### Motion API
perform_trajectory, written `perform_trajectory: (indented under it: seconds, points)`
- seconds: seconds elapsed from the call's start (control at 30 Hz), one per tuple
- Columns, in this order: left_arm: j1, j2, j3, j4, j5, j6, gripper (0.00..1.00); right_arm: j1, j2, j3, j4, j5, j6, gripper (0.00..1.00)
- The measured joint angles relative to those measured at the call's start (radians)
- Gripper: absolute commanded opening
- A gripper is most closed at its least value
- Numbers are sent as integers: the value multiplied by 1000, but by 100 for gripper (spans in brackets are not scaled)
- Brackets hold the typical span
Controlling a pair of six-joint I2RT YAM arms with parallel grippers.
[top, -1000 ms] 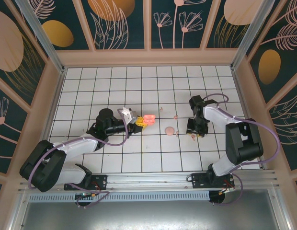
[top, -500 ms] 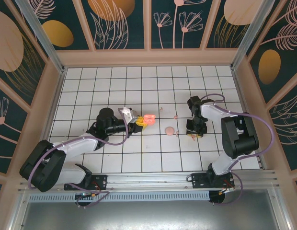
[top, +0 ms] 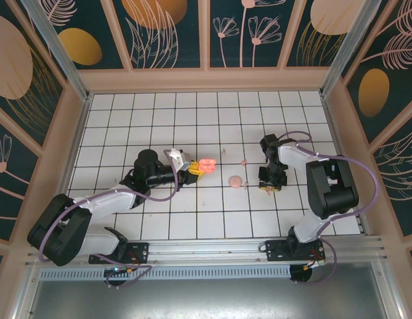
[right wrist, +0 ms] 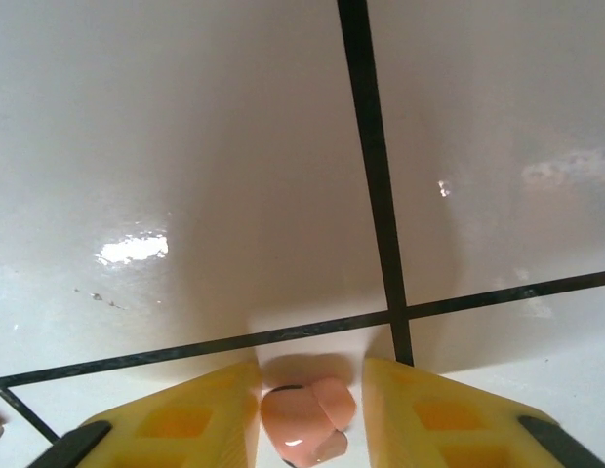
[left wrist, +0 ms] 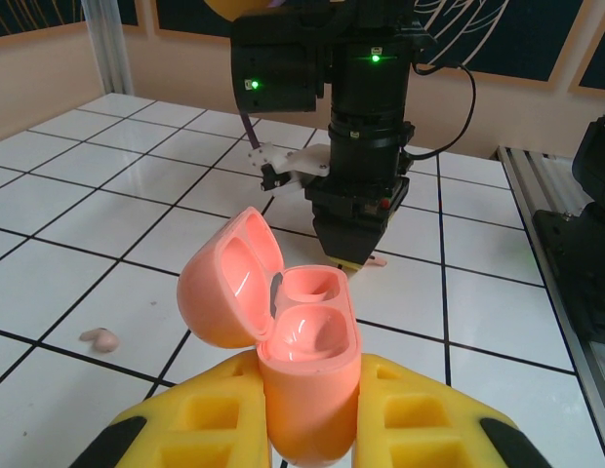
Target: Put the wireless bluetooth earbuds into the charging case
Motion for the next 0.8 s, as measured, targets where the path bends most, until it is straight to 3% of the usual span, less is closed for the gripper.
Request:
perform_trajectory:
  seconds: [0.33, 0.53, 0.8]
  points:
    - [0, 3, 0, 17, 0, -6, 13, 0, -38, -11, 21, -14, 3, 26]
    - [-4, 11, -10, 108, -29, -20, 13, 7, -176, -11, 95, -51, 31, 27]
    - [-45, 45, -33, 245, -148, -3, 12, 201, -359, -10, 356, -50, 103, 27]
